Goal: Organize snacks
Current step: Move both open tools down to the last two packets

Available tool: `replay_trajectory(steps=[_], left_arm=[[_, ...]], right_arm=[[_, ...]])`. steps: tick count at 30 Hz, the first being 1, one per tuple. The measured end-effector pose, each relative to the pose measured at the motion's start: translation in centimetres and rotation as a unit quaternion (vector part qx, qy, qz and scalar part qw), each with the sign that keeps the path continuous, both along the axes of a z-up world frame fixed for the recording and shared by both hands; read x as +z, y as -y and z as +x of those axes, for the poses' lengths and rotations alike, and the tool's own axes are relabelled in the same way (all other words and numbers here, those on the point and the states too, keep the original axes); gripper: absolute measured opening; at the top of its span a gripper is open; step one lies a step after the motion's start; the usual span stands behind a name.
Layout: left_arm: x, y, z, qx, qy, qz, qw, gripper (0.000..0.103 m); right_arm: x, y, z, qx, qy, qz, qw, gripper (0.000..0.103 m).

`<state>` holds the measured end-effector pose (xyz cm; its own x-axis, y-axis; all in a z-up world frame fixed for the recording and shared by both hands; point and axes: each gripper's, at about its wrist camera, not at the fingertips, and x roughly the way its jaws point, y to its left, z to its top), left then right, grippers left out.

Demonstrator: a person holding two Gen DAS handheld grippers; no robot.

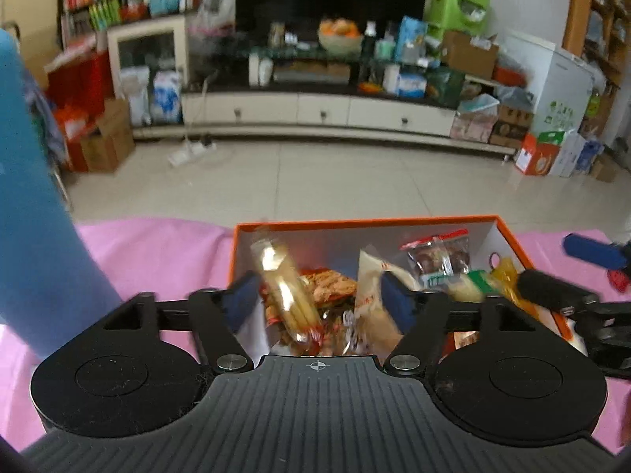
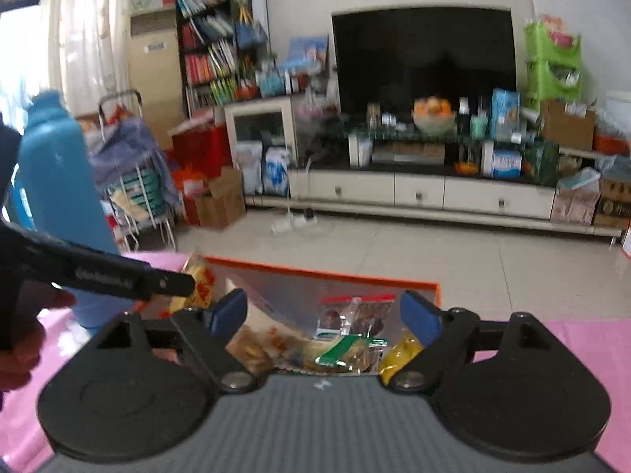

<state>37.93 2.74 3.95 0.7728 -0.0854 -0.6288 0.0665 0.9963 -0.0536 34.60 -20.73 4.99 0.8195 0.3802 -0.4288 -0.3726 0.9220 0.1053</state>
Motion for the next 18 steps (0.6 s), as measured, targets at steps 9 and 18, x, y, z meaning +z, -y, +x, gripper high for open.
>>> replay_trajectory(steps=[9,18], left_arm=[[-4.8,3.0,-12.1,-0.054,-0.06,-0.001,0.9967,0.07],[-8.1,7.6,-9.9,-0.033,-0.119,-0.033,0.9918,0.066]], right_arm=[[-3.5,5.3,-10.0,-0.045,-0.058,0.017,0.997,0.093],[-8.2,10.2,-11.8,-0.11,-0.097,0.09,0.985,0.093]])
